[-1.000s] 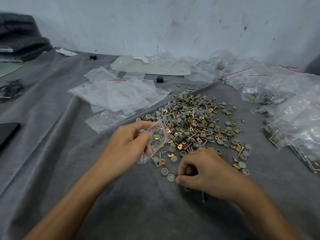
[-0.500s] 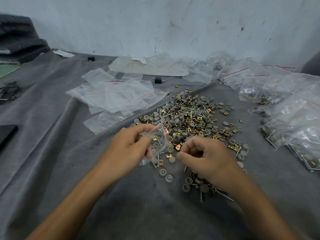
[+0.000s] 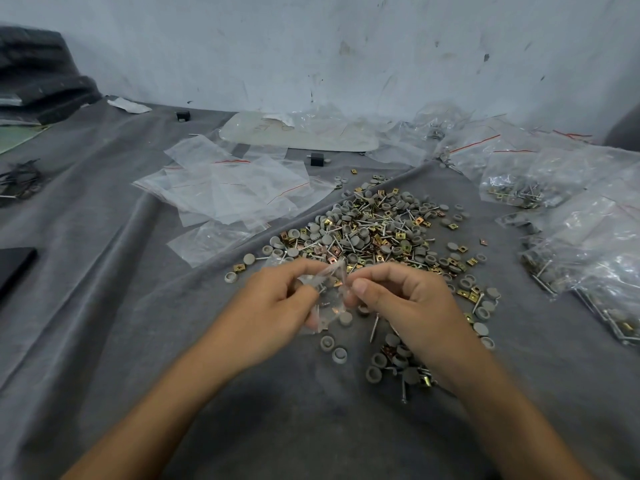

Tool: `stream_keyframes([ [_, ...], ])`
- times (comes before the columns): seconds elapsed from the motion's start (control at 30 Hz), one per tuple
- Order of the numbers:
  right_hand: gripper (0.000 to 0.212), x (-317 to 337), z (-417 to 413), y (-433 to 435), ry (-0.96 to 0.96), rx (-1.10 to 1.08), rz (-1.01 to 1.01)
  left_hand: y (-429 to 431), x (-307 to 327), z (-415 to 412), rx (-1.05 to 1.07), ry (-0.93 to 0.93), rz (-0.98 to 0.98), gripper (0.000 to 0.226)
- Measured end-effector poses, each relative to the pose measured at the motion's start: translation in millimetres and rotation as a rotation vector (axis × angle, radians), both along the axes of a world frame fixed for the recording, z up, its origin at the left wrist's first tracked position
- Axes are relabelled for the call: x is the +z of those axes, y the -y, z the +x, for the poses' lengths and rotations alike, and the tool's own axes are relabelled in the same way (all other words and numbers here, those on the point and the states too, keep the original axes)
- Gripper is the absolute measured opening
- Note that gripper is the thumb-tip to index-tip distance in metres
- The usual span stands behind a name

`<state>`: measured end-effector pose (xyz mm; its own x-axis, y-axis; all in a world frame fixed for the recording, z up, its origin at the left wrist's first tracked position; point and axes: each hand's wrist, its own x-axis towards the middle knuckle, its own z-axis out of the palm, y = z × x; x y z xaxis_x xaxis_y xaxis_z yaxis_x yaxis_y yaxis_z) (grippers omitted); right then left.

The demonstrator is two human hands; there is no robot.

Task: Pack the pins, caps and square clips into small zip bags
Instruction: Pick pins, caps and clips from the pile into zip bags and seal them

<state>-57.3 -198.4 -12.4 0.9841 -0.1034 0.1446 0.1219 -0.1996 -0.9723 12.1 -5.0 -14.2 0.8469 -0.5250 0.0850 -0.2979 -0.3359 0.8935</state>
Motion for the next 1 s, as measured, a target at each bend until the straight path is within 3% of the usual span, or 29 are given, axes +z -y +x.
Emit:
stream_keyframes([
  [0.17, 0.017, -1, 1, 14, -0.023, -0.086, -0.232, -10, 5, 9, 0.137, -0.029, -0.061, 0.037],
  [0.33, 0.006, -14, 3, 9, 0.006, -0.075, -0.682, -12, 9, 9, 0.175, -0.022, -0.062, 0.038],
  [0.53, 0.024, -26, 7, -10, 0.021, -0.111, -0.981, -13, 7, 9, 0.159, -0.025, -0.038, 0.040],
  [0.7, 0.039, -28, 8, -13, -0.007, -0.129, -1.054, -10, 4, 9, 0.154, -0.041, -0.051, 0.040],
  [1.0, 0.016, -28, 8, -20, 0.053, -0.102, -1.026, -11, 1, 10, 0.130, -0.040, -0.055, 0.039],
])
